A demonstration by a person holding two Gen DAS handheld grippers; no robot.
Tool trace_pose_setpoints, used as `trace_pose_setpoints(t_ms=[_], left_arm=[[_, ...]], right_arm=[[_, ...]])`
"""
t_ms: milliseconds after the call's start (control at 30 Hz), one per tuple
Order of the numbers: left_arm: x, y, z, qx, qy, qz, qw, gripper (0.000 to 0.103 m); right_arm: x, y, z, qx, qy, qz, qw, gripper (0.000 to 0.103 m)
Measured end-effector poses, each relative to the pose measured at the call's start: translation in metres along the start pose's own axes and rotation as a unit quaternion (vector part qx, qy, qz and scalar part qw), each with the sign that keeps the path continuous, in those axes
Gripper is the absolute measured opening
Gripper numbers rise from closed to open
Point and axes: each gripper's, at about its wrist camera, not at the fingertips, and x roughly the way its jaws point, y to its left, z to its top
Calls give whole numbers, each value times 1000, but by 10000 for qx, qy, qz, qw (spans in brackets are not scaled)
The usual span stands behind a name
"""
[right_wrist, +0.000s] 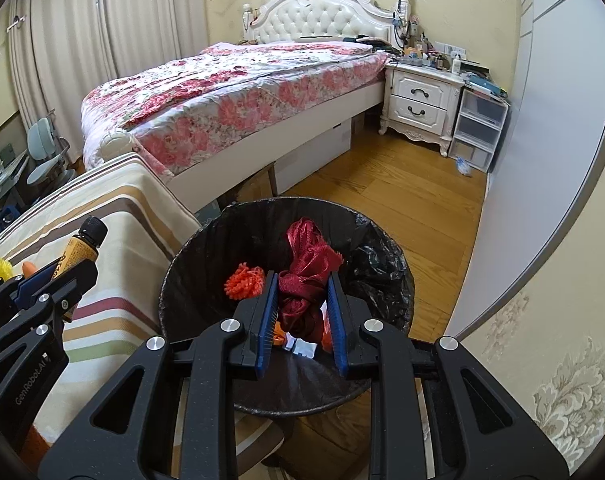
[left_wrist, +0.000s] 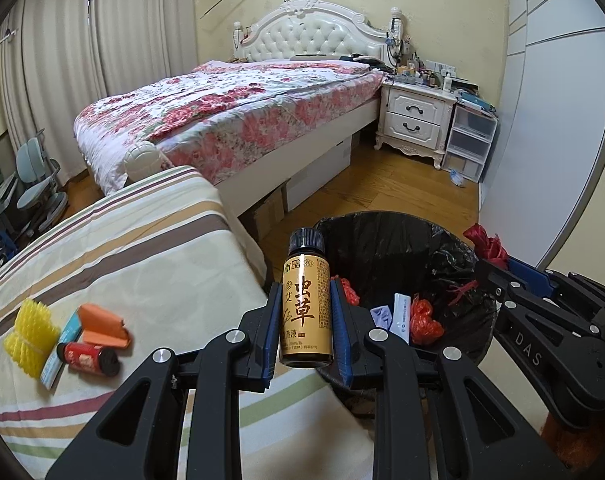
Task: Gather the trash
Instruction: 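Open both grippers to drop the bottle and ribbon into the bin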
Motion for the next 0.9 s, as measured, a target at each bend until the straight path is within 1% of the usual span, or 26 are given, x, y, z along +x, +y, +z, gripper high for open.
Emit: trace_pose_setpoints(t_ms=[167, 400, 567, 800, 867, 900], left_arm=[[16, -9, 5, 37, 75, -4, 10000, 25], [29, -17, 8, 107, 184, 84, 9997, 25], [39, -24, 10, 167, 240, 161, 9994, 25], [48, -28, 12, 219, 325, 173, 9991, 25], [50, -28, 12, 230, 399, 162, 9988, 31], [50, -28, 11, 221, 411, 159, 9988, 39]], right_arm=[[13, -7, 4, 71, 76, -30, 9999, 24], [25, -16, 6, 143, 182, -56, 9997, 24], [31, -17, 7, 170, 210, -76, 9996, 24], [34, -20, 8, 184, 218, -107, 9995, 25], [34, -21, 7, 209, 208, -117, 9995, 25], [34, -21, 7, 221, 216, -123, 9994, 29]])
